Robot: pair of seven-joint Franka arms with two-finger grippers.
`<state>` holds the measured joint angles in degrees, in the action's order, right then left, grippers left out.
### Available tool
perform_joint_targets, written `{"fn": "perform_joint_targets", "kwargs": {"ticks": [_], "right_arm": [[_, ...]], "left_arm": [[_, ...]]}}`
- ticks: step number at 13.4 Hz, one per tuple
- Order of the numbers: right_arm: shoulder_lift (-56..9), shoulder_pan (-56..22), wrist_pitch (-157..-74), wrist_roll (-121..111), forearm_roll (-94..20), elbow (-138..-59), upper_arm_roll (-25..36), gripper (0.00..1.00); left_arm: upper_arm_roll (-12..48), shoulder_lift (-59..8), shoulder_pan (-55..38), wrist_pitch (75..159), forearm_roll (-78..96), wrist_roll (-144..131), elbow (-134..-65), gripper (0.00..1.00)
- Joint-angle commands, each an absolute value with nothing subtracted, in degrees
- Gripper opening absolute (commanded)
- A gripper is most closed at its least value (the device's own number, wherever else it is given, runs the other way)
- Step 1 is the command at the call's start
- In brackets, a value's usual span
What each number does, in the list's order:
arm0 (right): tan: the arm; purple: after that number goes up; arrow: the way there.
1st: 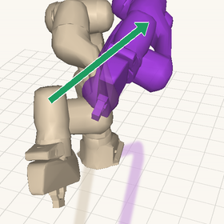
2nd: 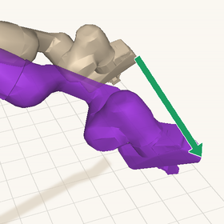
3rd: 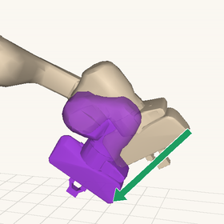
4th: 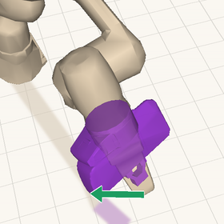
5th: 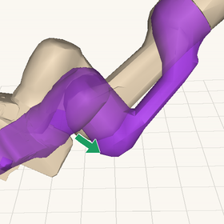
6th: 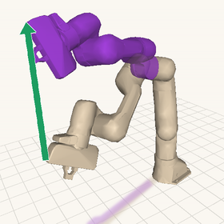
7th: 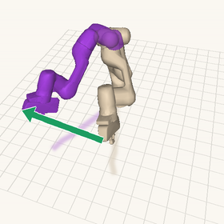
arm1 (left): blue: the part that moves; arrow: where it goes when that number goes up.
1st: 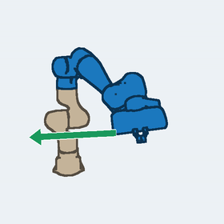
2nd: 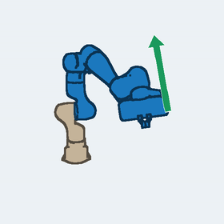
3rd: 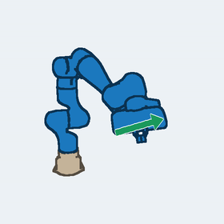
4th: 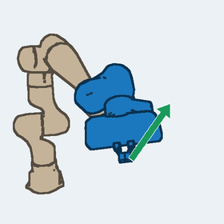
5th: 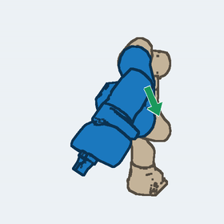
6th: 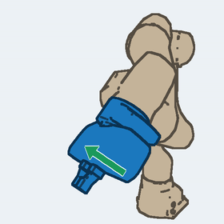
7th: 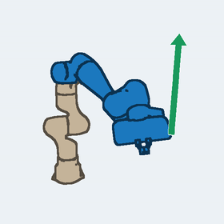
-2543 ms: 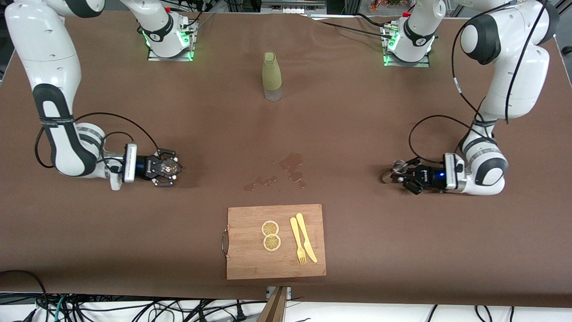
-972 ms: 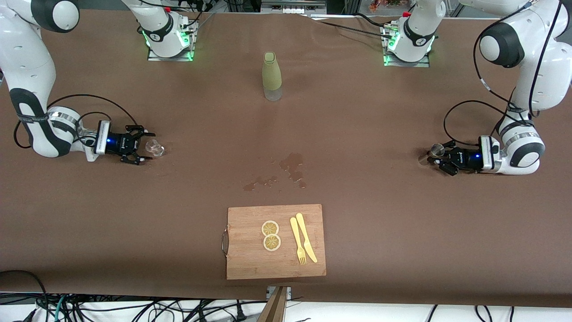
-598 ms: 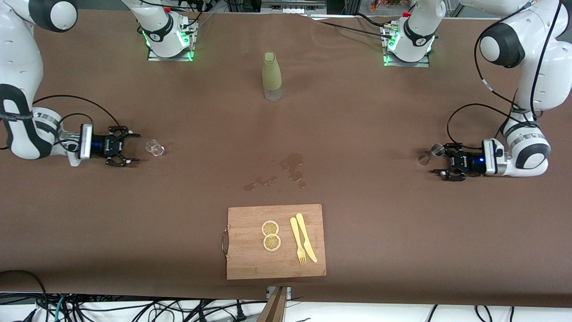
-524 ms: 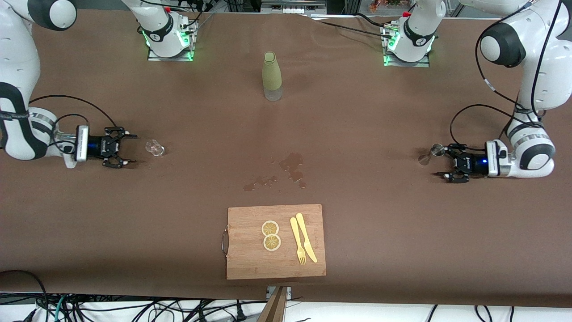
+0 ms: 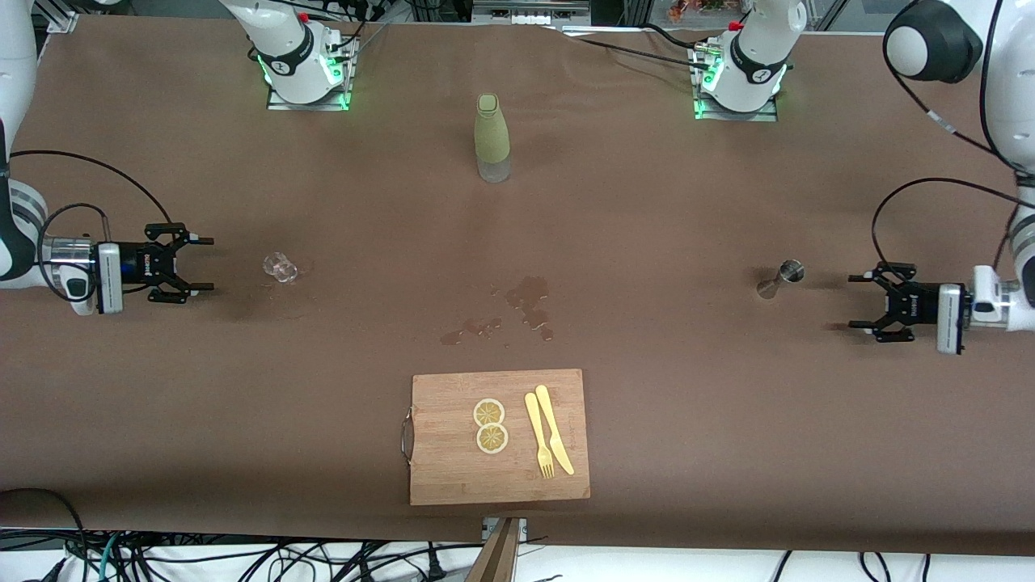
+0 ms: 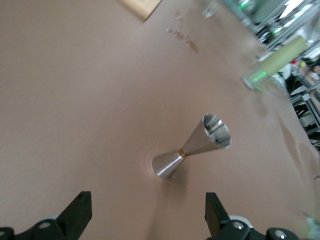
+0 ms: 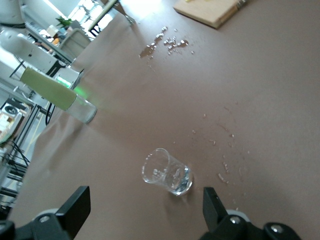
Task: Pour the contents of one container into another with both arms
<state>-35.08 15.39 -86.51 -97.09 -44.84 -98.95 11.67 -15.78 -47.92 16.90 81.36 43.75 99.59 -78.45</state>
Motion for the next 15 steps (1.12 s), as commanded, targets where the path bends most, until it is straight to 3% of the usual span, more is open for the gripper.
{"fn": "perform_joint_targets", "kwargs": {"ticks": [1,11,15], "right_arm": [[-29.4,12.8,-87.3,-80.7,-38.4,-99.7,11.7,1.0],[-9.2,0.7,-86.7,-33.2,-10.7,-100.6,11.4,1.0],[-2.7,-5.2,-85.8,-19.6,-0.9,-100.9,11.3,1.0]], "left_arm": [[-16.0,-43.3,13.0,83.3,36.7,83.0,-77.3,1.0],[-13.1,-24.6,-1.6,83.3,19.9,27.4,-77.3,1.0],[-10.4,-18.7,-2.8,83.8,12.3,24.1,-77.9,1.0]]}}
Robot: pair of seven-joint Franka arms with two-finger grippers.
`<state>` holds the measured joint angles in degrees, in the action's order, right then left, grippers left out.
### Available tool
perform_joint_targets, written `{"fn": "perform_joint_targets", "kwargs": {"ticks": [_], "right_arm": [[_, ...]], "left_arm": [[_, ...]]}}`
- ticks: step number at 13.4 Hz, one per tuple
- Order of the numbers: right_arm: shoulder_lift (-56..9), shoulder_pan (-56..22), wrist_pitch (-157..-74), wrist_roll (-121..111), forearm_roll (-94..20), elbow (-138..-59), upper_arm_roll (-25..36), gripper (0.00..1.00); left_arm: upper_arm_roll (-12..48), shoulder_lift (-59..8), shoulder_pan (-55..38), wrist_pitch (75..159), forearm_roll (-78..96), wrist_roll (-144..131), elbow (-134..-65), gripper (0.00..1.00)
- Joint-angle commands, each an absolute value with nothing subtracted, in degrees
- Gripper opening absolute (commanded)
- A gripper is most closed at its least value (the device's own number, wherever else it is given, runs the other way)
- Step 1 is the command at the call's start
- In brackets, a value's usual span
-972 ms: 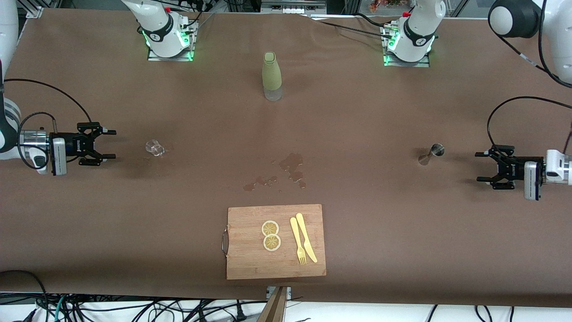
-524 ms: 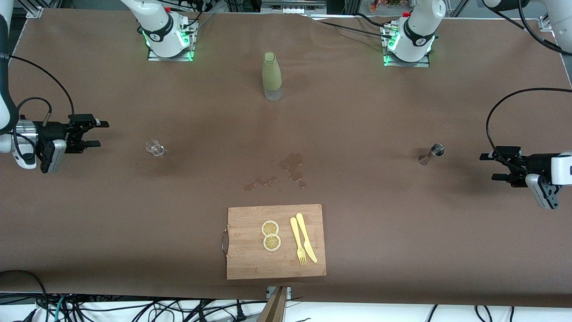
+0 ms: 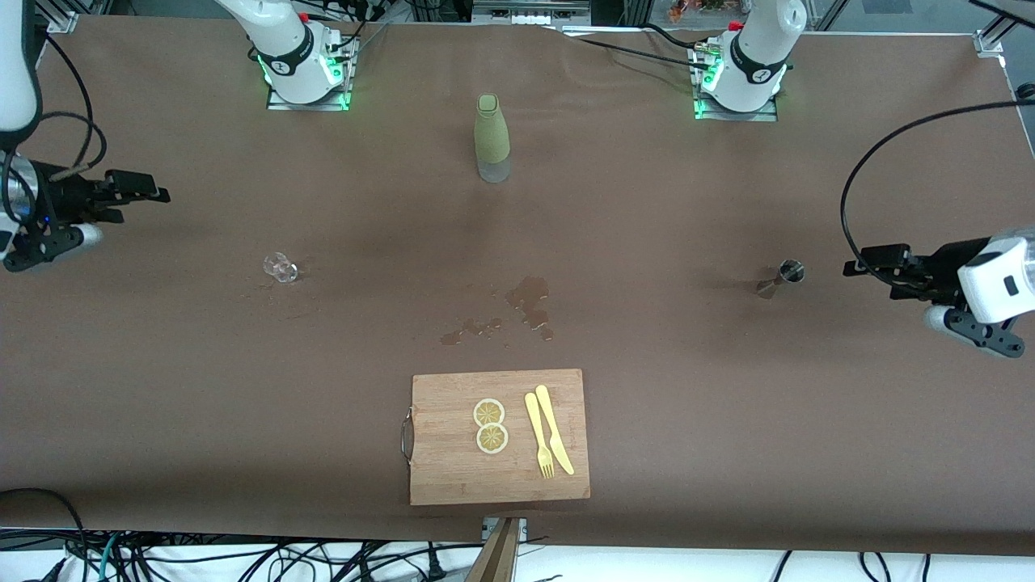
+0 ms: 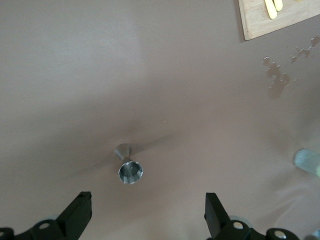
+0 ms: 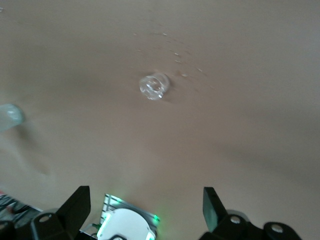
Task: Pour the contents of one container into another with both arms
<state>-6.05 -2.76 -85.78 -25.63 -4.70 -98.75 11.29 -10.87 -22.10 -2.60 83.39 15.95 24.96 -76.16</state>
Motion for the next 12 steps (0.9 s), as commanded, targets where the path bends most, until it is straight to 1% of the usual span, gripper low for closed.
{"fn": "perform_joint_targets", "kwargs": {"ticks": [1,3,5,7,10,12], "right_arm": [[-2.0,-6.1,-85.8,-13.1,1.4,-100.9,11.3,1.0],[-1.2,-6.8,-85.8,0.6,4.0,-100.4,10.3,1.0],[0.4,-6.1,-88.0,1.7,3.1,-100.3,10.3,1.0],[1.7,-5.0,-97.6,1.3,0.7,-100.5,10.2,1.0],[1.8,-3.2,-98.4,-0.4,-1.8,-100.3,9.1,1.0],[1.8,-3.1,-97.8,-0.9,-1.8,-100.3,8.5,1.0]], "left_arm": [[-10.4,-17.9,-2.8,83.8,12.0,24.1,-78.0,1.0],[-10.5,-15.7,-2.8,83.9,11.9,23.7,-78.1,1.0],[-10.1,-13.0,-3.1,83.9,7.5,22.8,-78.1,1.0],[-6.0,-11.1,-3.5,83.0,2.4,18.0,-78.1,1.0],[-1.2,-9.8,-3.3,79.2,1.0,2.7,-78.1,1.0],[-1.0,-10.2,-2.8,78.9,1.5,-0.1,-77.8,1.0]]}}
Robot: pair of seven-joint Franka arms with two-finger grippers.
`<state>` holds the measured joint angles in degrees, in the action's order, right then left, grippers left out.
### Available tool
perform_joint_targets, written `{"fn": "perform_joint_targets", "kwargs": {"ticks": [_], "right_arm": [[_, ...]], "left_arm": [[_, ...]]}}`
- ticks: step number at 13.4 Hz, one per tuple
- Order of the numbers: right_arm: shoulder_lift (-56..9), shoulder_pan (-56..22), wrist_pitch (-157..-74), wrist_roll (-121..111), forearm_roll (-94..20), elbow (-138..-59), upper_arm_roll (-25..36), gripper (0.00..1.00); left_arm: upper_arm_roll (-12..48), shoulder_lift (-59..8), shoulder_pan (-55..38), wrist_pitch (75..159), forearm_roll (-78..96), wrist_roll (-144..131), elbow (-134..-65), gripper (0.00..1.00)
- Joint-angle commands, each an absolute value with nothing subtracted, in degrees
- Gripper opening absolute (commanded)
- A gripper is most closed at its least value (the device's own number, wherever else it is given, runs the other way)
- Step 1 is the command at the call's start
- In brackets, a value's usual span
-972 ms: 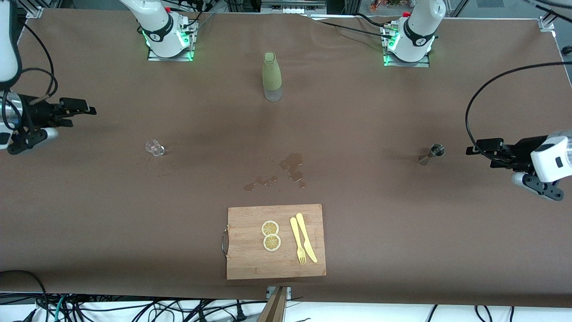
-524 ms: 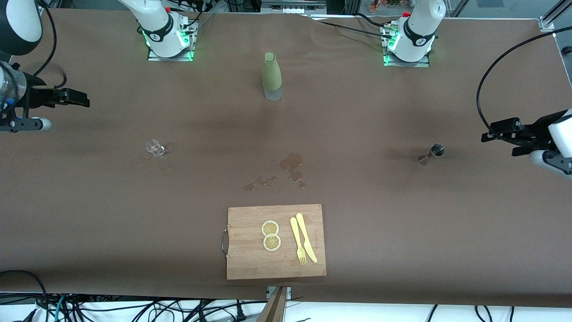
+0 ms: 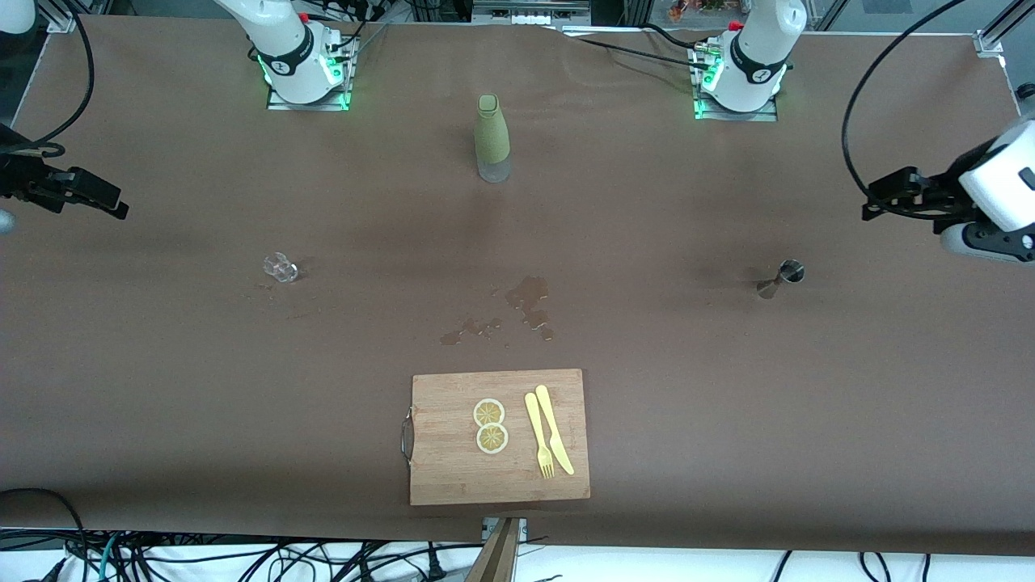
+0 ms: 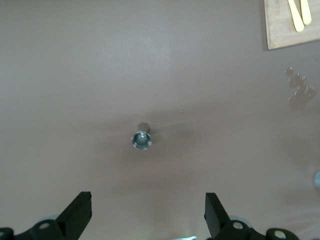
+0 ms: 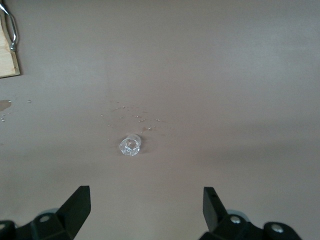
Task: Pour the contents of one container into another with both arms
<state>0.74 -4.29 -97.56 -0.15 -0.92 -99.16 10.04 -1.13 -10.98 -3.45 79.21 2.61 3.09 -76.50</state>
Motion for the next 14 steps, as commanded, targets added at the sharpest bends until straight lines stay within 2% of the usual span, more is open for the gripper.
{"fn": "perform_joint_targets", "kwargs": {"ticks": [1,3,6,14], "right_arm": [[1.8,-2.6,-97.0,-1.1,-1.8,-100.1,8.4,1.0],[1.8,0.8,-96.5,-2.8,-1.8,-100.1,5.2,1.0],[1.5,1.0,-96.2,-2.8,-1.7,-99.7,4.9,1.0],[1.1,1.0,-93.8,-2.5,-1.6,-98.8,5.0,1.0]], "left_arm": [[-1.1,-10.2,-2.8,78.9,1.5,-0.2,-77.8,1.0],[-1.0,-9.5,-3.0,77.6,1.1,-0.3,-77.8,1.0],[-1.1,-6.0,-3.5,76.7,1.2,-2.3,-80.7,1.0],[-1.3,-8.0,-2.6,77.6,1.8,-2.5,-79.6,1.0]]}}
